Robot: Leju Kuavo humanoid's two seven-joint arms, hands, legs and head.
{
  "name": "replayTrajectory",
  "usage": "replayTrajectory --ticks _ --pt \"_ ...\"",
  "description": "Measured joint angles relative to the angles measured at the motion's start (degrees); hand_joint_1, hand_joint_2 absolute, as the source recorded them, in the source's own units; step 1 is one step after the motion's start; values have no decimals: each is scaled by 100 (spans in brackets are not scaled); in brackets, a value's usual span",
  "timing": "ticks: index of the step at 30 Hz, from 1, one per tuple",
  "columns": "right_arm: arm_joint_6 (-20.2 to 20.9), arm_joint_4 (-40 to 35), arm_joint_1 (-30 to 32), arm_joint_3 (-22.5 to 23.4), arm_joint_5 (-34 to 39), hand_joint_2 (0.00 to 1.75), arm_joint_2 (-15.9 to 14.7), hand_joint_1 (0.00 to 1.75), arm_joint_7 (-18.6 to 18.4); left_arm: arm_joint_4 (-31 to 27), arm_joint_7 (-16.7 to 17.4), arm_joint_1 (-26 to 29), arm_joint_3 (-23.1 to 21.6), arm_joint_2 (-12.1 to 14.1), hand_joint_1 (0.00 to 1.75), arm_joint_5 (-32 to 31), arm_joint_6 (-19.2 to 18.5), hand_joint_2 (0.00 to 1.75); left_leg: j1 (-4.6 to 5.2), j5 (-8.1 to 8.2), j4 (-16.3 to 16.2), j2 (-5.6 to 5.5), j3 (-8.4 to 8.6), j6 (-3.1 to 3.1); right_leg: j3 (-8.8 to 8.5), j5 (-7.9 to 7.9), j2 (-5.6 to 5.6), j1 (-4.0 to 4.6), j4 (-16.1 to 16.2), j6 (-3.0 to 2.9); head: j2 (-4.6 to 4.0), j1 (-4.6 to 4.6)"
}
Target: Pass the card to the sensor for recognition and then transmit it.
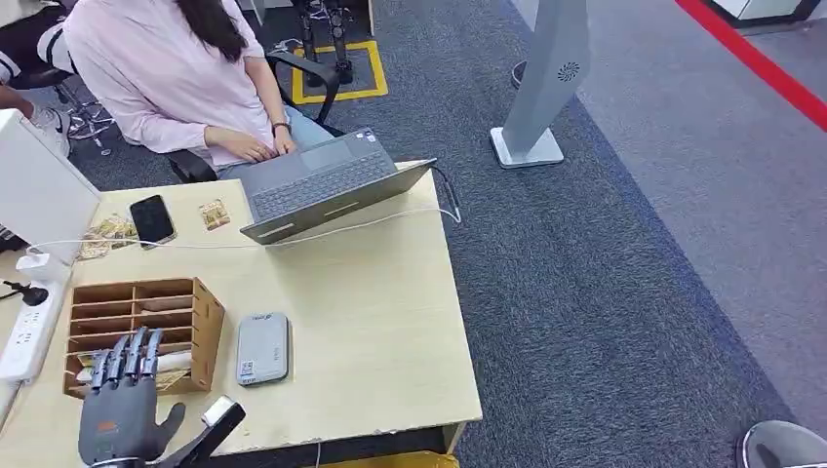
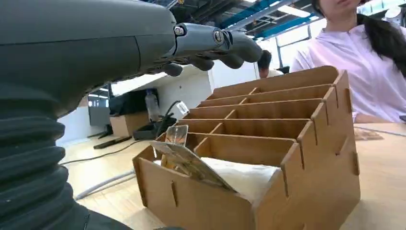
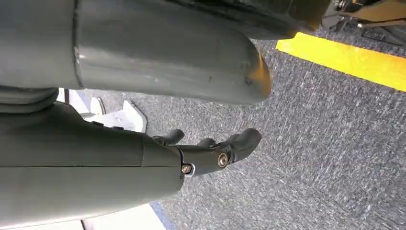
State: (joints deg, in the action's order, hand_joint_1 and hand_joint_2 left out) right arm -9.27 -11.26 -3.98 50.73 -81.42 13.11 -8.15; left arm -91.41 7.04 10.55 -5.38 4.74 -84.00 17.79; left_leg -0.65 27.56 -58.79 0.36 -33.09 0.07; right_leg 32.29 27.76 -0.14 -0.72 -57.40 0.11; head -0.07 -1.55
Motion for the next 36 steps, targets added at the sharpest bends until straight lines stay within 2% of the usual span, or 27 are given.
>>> replayTrajectory --ticks 5,19,20,36 --pt "72 0 -1 0 -9 0 2 0 -50 206 113 -87 0 -85 0 -50 -63 175 0 0 0 0 0 0 0 0 0 0 0 0 0 -2" --pt "76 0 0 -11 -77 0 2 0 -7 212 151 -87 70 -79 0 76 -170 175 0 0 0 0 -1 0 0 0 0 0 0 0 0 -2" --pt "76 0 0 -11 -77 0 2 0 -7 212 151 -86 74 -79 175 76 -181 175 0 0 0 0 -1 0 0 0 0 0 0 0 0 -2" --pt "94 0 0 -13 -94 0 2 0 -31 215 7 -105 81 -70 175 249 -339 175 0 0 0 0 0 0 -1 0 0 0 0 0 0 -2"
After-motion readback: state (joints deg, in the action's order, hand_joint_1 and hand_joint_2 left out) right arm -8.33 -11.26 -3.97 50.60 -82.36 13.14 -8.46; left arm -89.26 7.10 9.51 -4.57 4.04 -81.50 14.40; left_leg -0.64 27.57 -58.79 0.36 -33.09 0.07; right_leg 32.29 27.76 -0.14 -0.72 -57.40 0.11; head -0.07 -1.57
